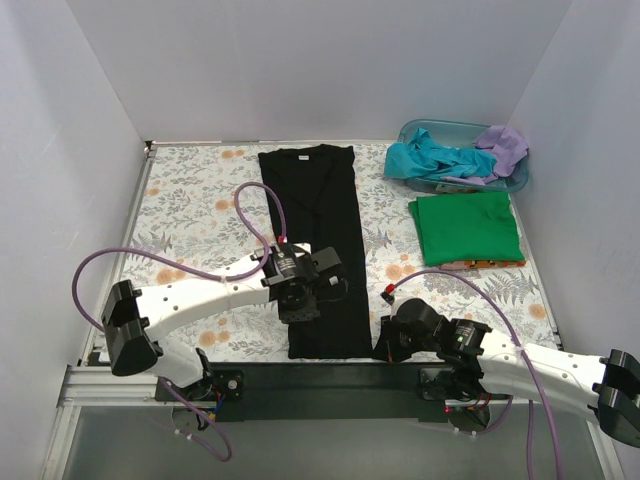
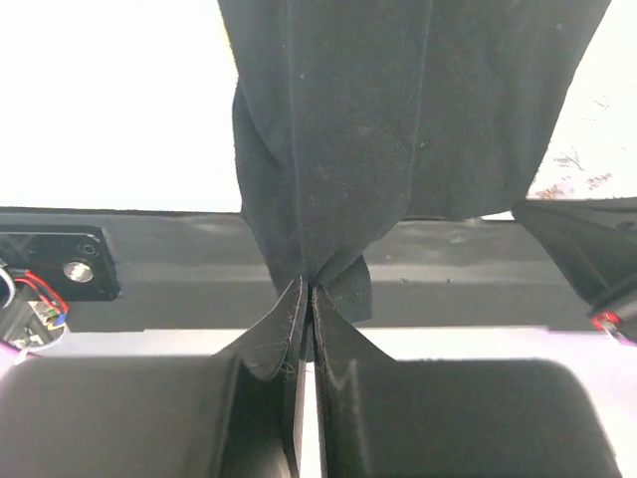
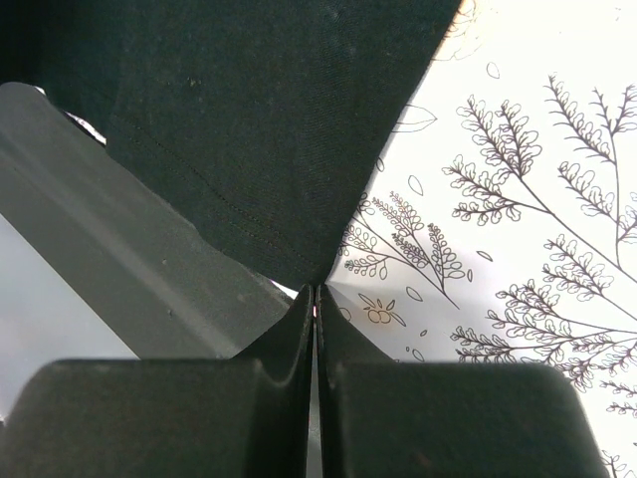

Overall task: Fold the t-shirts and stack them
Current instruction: Fold the tshirt

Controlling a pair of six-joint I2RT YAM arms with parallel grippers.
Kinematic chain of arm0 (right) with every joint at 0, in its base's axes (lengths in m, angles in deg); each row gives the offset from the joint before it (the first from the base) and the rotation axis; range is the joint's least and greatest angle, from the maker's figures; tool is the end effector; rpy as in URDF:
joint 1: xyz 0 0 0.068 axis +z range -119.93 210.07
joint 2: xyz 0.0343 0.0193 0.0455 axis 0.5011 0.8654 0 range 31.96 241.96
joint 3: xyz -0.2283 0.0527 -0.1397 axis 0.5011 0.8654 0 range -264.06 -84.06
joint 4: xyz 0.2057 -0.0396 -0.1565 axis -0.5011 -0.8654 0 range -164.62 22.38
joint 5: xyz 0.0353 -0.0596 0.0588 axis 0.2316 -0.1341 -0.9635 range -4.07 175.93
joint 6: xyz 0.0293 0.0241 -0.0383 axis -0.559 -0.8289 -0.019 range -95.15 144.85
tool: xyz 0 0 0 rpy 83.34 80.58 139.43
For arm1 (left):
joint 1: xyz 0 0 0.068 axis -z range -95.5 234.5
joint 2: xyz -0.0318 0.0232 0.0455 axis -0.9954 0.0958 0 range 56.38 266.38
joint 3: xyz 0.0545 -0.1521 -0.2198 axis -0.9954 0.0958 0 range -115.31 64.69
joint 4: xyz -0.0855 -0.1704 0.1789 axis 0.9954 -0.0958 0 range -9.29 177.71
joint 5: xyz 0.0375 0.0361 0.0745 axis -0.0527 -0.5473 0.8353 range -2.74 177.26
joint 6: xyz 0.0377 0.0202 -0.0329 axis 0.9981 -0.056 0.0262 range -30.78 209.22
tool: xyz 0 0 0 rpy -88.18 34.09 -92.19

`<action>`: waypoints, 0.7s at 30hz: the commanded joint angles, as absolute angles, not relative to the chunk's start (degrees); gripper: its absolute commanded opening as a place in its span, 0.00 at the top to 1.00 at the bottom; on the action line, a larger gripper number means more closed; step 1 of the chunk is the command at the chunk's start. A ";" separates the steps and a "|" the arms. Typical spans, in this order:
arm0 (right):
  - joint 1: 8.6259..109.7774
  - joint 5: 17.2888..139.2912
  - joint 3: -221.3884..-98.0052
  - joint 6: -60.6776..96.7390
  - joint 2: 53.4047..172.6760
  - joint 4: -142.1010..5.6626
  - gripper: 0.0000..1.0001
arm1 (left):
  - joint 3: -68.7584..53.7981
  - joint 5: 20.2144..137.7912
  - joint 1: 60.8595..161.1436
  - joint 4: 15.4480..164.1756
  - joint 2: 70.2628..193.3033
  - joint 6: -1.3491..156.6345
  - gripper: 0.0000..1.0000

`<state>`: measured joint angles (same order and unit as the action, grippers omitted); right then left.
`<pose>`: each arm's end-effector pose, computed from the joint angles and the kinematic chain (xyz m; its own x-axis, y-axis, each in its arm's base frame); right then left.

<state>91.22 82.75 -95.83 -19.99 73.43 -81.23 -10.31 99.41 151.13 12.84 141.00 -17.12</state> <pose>0.0680 0.1275 0.1439 -0.8650 -0.1113 -0.4892 -0.4006 0.7402 0.5400 0.1089 -0.2332 0.2862 -0.7423 -0.6470 -0.1740 -0.6292 0.7625 -0.1510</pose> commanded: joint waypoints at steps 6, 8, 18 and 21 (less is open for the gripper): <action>91.16 83.82 -96.54 -19.80 73.01 -82.92 0.99 | -9.23 94.99 143.65 7.73 130.56 -9.04 1.00; 91.16 84.00 -96.72 -19.63 73.00 -83.18 0.99 | -8.00 95.26 143.48 7.73 130.38 -8.69 1.00; 91.07 84.35 -98.21 -19.63 73.62 -84.67 0.99 | 6.14 80.26 146.81 20.26 134.86 -8.51 1.00; 91.07 84.26 -98.30 -19.63 73.88 -84.85 0.99 | 9.40 75.51 148.48 28.96 135.83 -9.48 1.00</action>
<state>91.22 83.01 -96.40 -19.99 73.52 -82.76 7.89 84.61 146.85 19.42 136.14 -9.06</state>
